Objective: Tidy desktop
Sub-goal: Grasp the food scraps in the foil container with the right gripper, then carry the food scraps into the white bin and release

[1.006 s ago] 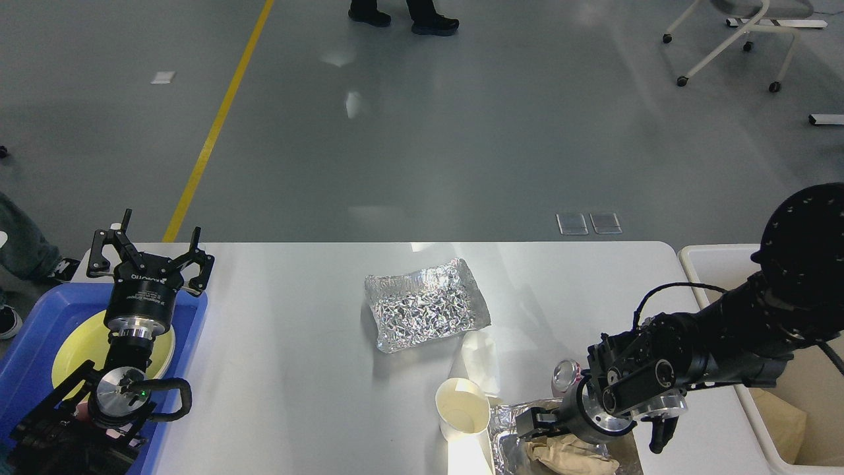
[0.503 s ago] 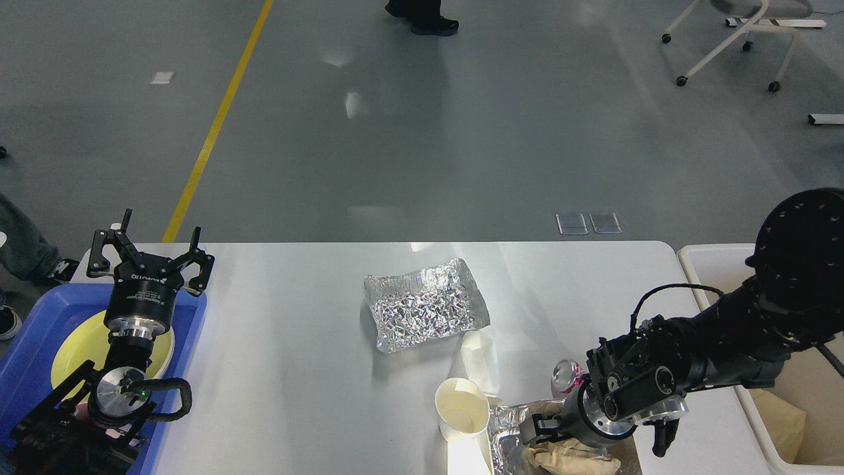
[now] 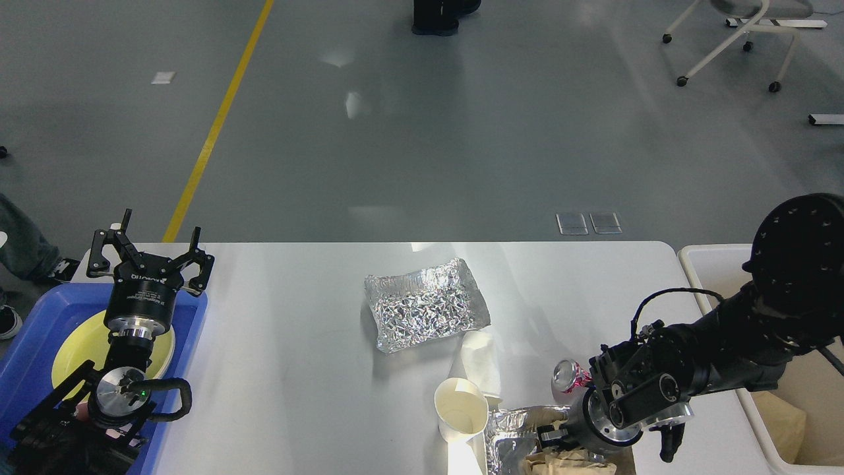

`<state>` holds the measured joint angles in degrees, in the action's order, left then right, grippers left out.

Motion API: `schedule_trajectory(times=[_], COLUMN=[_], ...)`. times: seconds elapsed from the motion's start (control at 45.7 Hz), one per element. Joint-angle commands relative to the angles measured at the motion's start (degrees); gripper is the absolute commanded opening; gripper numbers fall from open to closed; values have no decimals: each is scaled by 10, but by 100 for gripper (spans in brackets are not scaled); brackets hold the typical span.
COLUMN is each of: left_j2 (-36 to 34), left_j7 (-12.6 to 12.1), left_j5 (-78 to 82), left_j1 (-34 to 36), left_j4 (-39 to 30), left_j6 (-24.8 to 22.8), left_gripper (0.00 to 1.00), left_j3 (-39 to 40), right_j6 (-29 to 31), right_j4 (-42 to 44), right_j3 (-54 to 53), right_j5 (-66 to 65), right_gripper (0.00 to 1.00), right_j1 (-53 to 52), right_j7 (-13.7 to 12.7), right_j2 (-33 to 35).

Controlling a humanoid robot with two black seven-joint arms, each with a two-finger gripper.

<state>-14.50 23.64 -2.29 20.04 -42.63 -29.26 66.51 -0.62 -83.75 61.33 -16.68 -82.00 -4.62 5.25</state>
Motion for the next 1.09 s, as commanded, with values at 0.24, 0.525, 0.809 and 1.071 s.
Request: schedule_trajectory(times=[0.24,0.525,0.809,1.071], left_j2=[0,0,0,0], left_j7=[0,0,0,0], left_j5=[0,0,0,0], left_j1=[0,0,0,0], left_j4=[0,0,0,0], left_j6=[0,0,0,0], left_gripper=[97,97,97,97], left_j3=[-1,0,-1,0], right_j6=[15,125,224,269], right_j4=[-5,-59,-104,-142], right_j3=[-2,-4,19,96], right_j5=[9,38,97,98], right_gripper=[0,0,0,0], right_j1=[-10,-118,-297,-446], right_j7=[1,2,2,1], right_j2=[17,94,164,186])
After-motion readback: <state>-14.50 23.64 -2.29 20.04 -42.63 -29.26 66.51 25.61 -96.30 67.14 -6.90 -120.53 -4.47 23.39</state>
